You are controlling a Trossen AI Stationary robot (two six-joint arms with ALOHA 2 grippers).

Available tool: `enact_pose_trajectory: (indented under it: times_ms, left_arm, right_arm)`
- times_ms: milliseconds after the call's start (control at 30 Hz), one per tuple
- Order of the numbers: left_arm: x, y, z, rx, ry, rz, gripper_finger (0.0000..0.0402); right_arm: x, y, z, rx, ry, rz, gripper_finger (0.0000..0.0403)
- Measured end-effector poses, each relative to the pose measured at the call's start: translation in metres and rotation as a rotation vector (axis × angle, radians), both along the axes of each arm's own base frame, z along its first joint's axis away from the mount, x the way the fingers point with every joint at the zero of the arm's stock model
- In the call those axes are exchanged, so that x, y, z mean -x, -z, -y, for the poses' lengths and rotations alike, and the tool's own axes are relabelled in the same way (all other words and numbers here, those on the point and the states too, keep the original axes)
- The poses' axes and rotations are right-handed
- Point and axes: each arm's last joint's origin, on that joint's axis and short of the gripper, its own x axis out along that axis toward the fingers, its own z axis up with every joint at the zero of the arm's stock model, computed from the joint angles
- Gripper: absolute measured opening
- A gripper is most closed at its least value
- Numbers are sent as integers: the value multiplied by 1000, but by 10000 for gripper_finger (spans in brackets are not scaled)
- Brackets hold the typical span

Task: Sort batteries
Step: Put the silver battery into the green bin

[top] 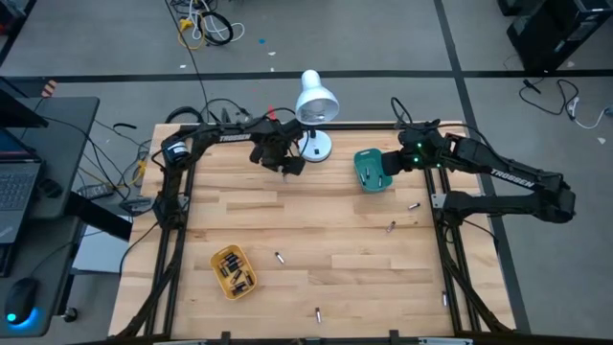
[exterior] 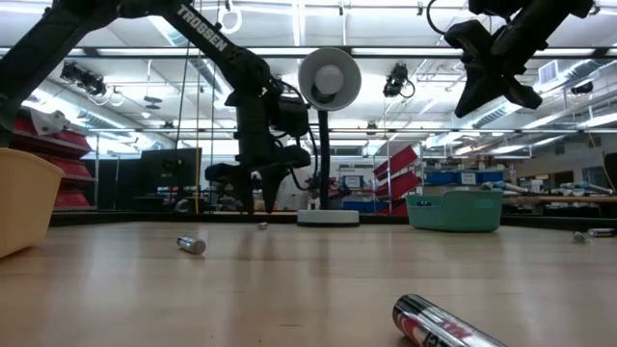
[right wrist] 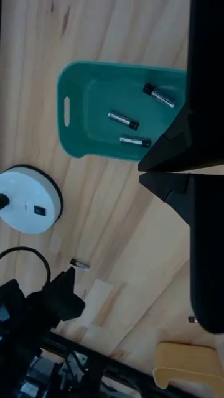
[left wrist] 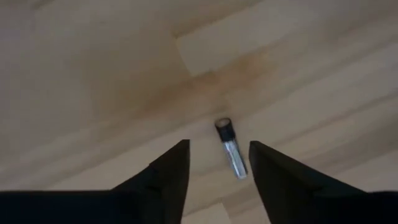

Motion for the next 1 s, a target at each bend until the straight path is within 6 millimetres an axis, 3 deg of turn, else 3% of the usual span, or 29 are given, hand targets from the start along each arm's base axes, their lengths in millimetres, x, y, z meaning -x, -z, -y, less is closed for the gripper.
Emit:
enact_pose_trajectory:
  times_ms: [167, 400, 700, 1000]
  left_arm:
    - [-5, 0, 5, -15, -76, 3, 226]
    - [-31, -3, 26, -137, -165, 98, 262]
    - [-37, 6, 39, -184, -199, 67, 256]
    - [-38, 24, 50, -207, -339, 138, 243]
  right_arm:
    - [0, 0, 0, 20, -24, -10, 2]
    - [0, 0, 0, 31, -38, -17, 2]
    - [0, 0, 0, 48, -62, -27, 2]
    - [0, 0, -1, 34, -97, -17, 2]
